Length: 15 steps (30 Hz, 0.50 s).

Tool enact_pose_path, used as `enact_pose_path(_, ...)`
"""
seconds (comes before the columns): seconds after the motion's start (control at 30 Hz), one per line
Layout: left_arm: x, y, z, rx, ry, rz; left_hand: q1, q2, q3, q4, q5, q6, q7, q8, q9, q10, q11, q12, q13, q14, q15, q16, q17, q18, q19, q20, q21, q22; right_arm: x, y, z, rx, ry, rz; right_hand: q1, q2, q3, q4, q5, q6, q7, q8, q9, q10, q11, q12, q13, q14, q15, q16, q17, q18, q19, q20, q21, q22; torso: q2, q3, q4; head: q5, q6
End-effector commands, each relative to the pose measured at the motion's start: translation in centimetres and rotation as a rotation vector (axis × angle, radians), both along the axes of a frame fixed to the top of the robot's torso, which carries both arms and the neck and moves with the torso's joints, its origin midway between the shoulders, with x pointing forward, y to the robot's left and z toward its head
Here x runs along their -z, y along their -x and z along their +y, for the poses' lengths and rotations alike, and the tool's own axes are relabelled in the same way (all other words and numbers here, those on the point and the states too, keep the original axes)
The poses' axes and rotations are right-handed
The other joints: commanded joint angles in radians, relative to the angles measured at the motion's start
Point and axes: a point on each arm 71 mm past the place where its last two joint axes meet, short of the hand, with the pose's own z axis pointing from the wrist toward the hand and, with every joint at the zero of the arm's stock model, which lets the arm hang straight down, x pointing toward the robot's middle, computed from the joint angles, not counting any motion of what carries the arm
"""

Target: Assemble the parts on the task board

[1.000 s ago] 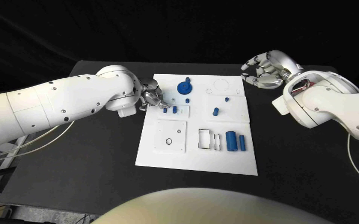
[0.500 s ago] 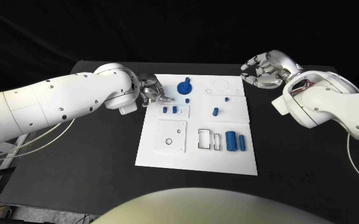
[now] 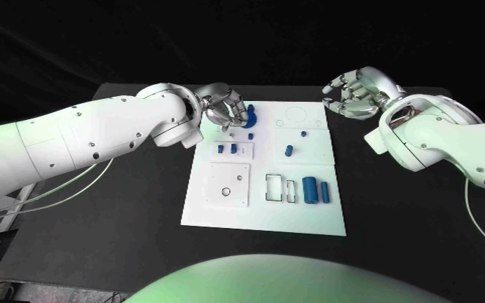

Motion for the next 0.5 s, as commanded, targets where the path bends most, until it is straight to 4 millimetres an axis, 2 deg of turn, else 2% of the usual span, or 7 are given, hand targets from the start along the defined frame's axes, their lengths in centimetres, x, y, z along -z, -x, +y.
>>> enact_pose_path(0.03, -0.6, 0.0, -1.1, 0.119, -0.024, -0.167, -0.028, -0.013, -0.015, 0.005, -0.011, 0.002, 0.008, -0.016, -0.007, -0.003, 0.007, -0.019, -0.018, 0.002, 0.006, 0.008, 0.005, 0.007, 0.001, 0.009, -0.001, 0.004, -0.1, 0.0, 0.2, -0.016, -0.003, -0.01, -0.01, 0.001, 0.006, -0.002, 0.003, -0.001, -0.005, 0.005, 0.002, -0.008, -0.001, -0.012, -0.014, 0.065, -0.009, -0.007, 0.134, 0.019, -0.008, 0.0, -0.012, -0.006, -0.001, -0.0003, 0.0001, -0.006, 0.004)
enact_pose_path(0.17, 0.0, 0.0, -1.9, 0.194, -0.091, -0.227, -0.047, -0.032, -0.034, 0.012, -0.022, -0.005, 0.015, -0.037, -0.017, -0.016, 0.016, -0.043, -0.039, -0.002, 0.013, 0.013, 0.005, 0.007, 0.001, 0.016, -0.006, 0.005, -0.1, 0.1, 0.2, -0.02, 0.001, -0.016, -0.01, 0.001, 0.007, -0.004, 0.003, -0.001, -0.005, 0.005, 0.003, -0.008, -0.001, -0.013, -0.016, 0.064, -0.009, -0.008, 0.132, 0.02, -0.01, 0.0, -0.017, -0.009, 0.001, -0.0008, 0.0, -0.009, 0.01)
enact_pose_path(0.3, 0.3, -0.1, -2.6, 0.26, -0.157, -0.29, -0.05, -0.051, -0.049, 0.009, -0.012, -0.009, 0.02, -0.051, -0.023, -0.023, 0.022, -0.058, -0.053, 0.009, 0.019, 0.032, 0.029, 0.007, 0.006, 0.021, -0.007, 0.008, -0.1, 0.1, 0.3, -0.022, 0.002, -0.019, -0.011, 0.001, 0.008, -0.004, 0.003, -0.002, -0.005, 0.005, 0.003, -0.01, -0.001, -0.016, -0.019, 0.063, -0.009, -0.01, 0.129, 0.021, -0.012, 0.0, -0.022, -0.011, 0.001, -0.0018, 0.0002, -0.008, 0.013)
enact_pose_path(0.5, 0.9, -0.3, -3.4, 0.355, -0.299, -0.378, -0.033, -0.068, -0.056, -0.008, -0.01, 0.012, 0.006, -0.062, -0.028, -0.03, 0.017, -0.076, -0.072, 0.016, 0.015, 0.05, 0.047, 0.01, 0.011, 0.022, -0.004, 0.017, -0.1, 0.0, 0.5, -0.025, 0.002, -0.023, -0.014, 0.0, 0.012, -0.007, 0.003, -0.006, -0.005, 0.006, 0.005, -0.04, 0.0, -0.053, -0.067, 0.055, -0.009, -0.022, 0.109, 0.028, -0.029, 0.0, -0.061, -0.032, 0.001, -0.0013, 0.0002, -0.007, 0.015)
